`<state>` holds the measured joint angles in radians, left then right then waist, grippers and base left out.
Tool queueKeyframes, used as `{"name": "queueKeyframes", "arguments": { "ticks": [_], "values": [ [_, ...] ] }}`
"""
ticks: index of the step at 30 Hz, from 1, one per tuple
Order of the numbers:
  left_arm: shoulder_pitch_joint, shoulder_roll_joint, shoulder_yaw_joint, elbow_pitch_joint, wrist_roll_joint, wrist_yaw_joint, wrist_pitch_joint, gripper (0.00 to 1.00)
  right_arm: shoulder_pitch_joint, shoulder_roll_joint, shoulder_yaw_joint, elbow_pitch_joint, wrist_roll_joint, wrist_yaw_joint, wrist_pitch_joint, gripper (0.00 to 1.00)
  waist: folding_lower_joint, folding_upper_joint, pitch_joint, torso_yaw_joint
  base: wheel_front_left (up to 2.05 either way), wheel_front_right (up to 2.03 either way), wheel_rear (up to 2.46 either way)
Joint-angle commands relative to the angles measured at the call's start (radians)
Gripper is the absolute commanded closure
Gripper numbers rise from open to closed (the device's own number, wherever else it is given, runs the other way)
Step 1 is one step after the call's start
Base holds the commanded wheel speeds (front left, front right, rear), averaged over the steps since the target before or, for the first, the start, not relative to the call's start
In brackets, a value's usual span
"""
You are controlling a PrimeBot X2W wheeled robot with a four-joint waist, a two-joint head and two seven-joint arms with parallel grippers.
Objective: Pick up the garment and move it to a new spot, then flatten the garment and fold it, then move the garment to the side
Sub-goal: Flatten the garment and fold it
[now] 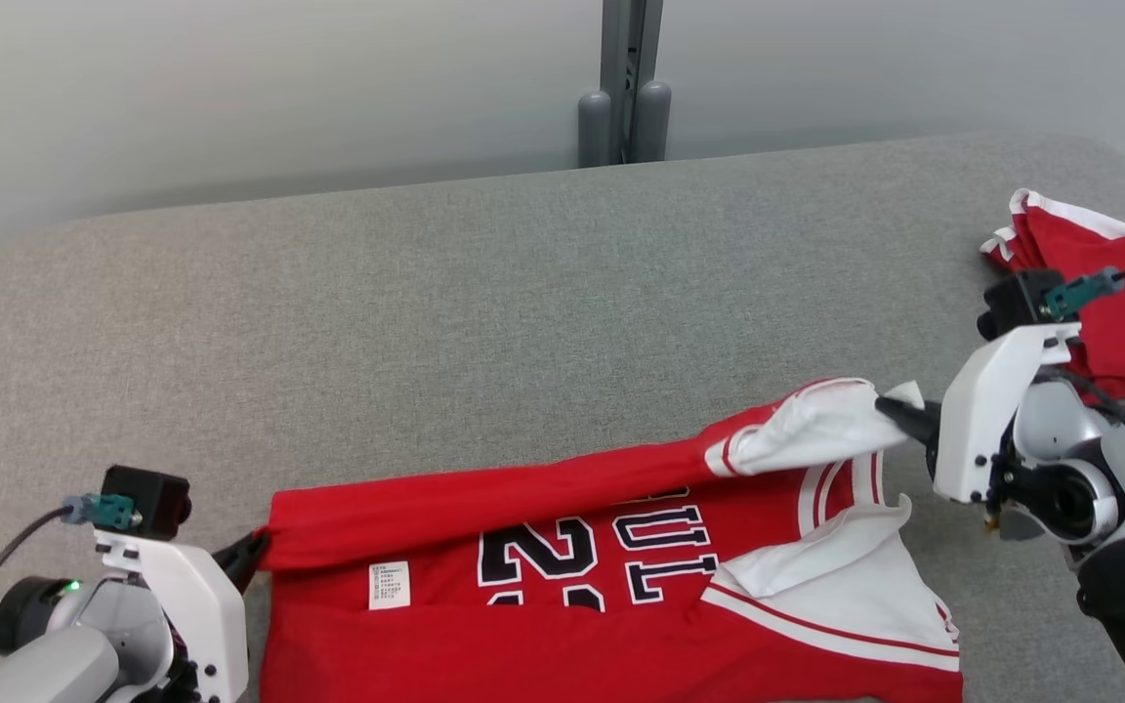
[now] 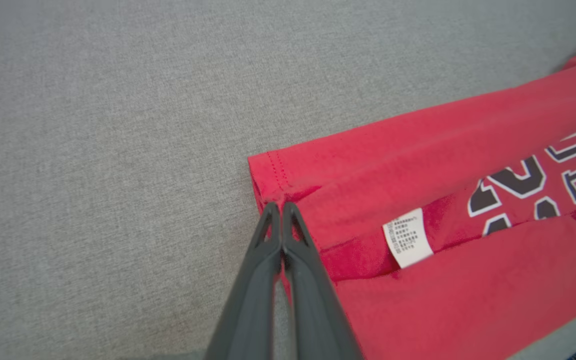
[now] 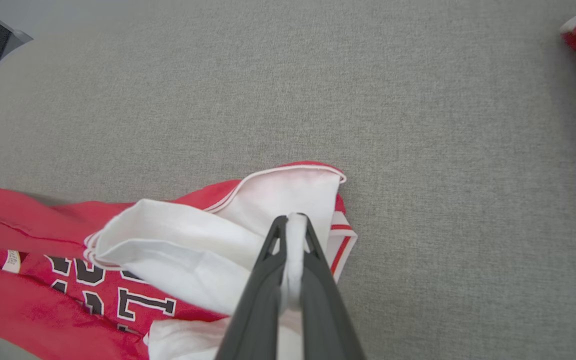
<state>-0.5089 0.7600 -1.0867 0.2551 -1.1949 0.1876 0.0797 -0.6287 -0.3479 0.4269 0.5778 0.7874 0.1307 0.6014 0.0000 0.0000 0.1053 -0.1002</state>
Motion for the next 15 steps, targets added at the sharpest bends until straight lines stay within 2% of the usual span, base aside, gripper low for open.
{"name": "queueKeyframes", "arguments": {
  "ticks": [1, 10, 15],
  "values": [
    [0.016, 0.007, -0.006, -0.002, -0.006, 0.006, 0.008, 1.00, 0.029, -0.008, -0.010, -0.024, 0.011, 0.000, 0.019, 1.00, 0.0000, 0.0000, -0.006, -0.004, 0.00, 0.00, 0.00],
    [0.037, 0.010, -0.028, -0.013, -0.010, 0.020, 0.039, 1.00, 0.184, -0.034, -0.086, -0.202, 0.052, 0.000, 0.132, 1.00, 0.0000, 0.0000, -0.023, -0.007, 0.00, 0.00, 0.00],
    [0.049, 0.009, -0.035, -0.020, -0.015, 0.020, 0.046, 1.00, 0.273, -0.027, -0.154, -0.300, 0.029, 0.000, 0.204, 1.00, 0.0000, 0.0000, -0.024, -0.006, 0.00, 0.00, 0.00]
  ]
}}
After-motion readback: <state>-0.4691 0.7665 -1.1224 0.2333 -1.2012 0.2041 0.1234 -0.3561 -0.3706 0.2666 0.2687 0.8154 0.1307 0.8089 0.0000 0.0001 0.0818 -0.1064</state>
